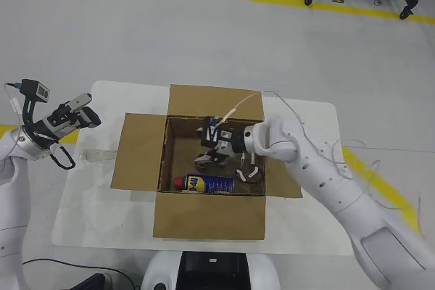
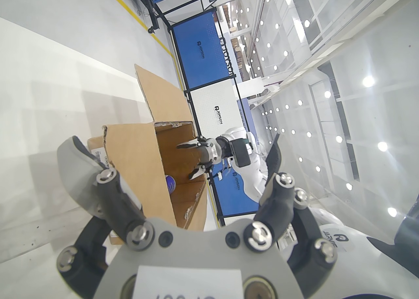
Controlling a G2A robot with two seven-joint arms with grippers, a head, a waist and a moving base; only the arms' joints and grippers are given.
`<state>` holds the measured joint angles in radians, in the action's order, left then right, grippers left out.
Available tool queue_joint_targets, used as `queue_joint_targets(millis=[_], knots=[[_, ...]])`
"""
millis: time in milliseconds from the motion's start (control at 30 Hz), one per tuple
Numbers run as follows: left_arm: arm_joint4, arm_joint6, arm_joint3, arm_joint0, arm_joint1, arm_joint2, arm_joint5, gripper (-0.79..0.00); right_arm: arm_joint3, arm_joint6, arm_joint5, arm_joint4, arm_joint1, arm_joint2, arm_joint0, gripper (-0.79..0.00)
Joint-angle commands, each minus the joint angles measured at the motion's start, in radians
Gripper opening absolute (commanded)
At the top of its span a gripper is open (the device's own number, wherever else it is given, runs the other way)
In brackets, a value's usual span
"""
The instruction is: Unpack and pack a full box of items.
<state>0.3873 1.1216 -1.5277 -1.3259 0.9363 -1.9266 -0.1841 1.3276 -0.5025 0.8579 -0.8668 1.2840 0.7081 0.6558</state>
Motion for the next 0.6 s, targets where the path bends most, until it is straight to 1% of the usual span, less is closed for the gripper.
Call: queue_joint_targets(millis=[0,167,200,233,267,400,500,567], knots=[[0.000,0.000,0.000,0.000,0.000,0.000,0.000,0.000,0.052,-0.018,0.009,0.016,-0.019,0.043,0.034,-0.209],[0.000,0.000,0.000,0.000,0.000,0.000,0.000,0.000,0.177,-0.066,0.030,0.076,-0.065,0.154,0.135,-0.179],[0.000,0.000,0.000,0.000,0.000,0.000,0.000,0.000,0.198,-0.078,0.034,0.088,-0.075,0.176,0.157,-0.151],[0.000,0.000,0.000,0.000,0.000,0.000,0.000,0.000,0.220,-0.100,0.033,0.090,-0.084,0.197,0.177,-0.142],[0.000,0.000,0.000,0.000,0.000,0.000,0.000,0.000,0.244,-0.119,0.032,0.095,-0.092,0.216,0.197,-0.145],[0.000,0.000,0.000,0.000,0.000,0.000,0.000,0.000,0.324,-0.171,0.031,0.131,-0.123,0.295,0.275,-0.117],[0.000,0.000,0.000,0.000,0.000,0.000,0.000,0.000,0.367,-0.179,0.044,0.163,-0.142,0.349,0.330,-0.080],[0.000,0.000,0.000,0.000,0.000,0.000,0.000,0.000,0.382,-0.187,0.063,0.183,-0.154,0.379,0.365,-0.034]])
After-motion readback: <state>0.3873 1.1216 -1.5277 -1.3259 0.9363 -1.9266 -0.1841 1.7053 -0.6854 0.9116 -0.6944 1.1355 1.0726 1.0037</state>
